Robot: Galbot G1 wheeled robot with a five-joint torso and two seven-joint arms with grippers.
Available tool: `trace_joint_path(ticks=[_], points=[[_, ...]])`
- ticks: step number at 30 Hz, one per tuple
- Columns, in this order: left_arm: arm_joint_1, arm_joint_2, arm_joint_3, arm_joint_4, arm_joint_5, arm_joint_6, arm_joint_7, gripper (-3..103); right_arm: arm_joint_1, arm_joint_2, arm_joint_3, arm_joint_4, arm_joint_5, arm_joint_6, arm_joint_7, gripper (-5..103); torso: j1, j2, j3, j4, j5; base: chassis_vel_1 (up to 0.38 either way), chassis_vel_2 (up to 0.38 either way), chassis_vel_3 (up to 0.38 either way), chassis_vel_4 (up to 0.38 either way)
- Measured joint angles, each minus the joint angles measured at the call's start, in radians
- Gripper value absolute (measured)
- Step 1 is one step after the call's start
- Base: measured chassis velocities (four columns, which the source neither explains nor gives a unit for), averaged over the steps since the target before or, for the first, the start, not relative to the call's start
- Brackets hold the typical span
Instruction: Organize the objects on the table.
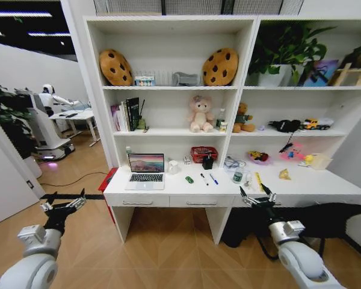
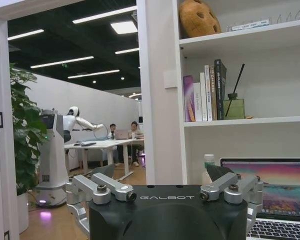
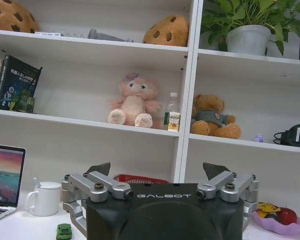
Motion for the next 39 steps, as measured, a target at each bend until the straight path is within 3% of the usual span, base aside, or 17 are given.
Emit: trace_joint_path(ticks=[2,11,21,39], points=[[-0.001,-0.001,0.0,0.006,0.004,-0.007,0.001,103,-0.001,0.003,-0.001,0.002,-0.001,-0.001,0.0,100,0.0,0.0,0.0,0.0001,0.0,0.0,0.0,0.0,0.0],[0.017,-0.019,0.007,0.011,0.01,-0.022,0.015,96,-0.002,0.018,-0.006,0.001,-0.004,-0.005,-0.006,100,0.0,0.0,0.0,0.0001,0.0,0.0,0.0,0.0,0.0],[0.02,-0.025,0.01,0.006,0.008,-0.025,0.024,99,-0.001,0.019,-0.009,0.004,-0.004,-0.006,-0.011,100,0.0,0.0,0.0,0.0001,0.0,-0.012,0.007,0.008,-0.01],[0.019,-0.027,0.013,0.008,0.006,-0.036,0.034,99,-0.001,0.022,-0.008,0.002,-0.002,-0.004,-0.015,100,0.0,0.0,0.0,-0.0002,0.0,-0.107,0.112,0.116,-0.114]])
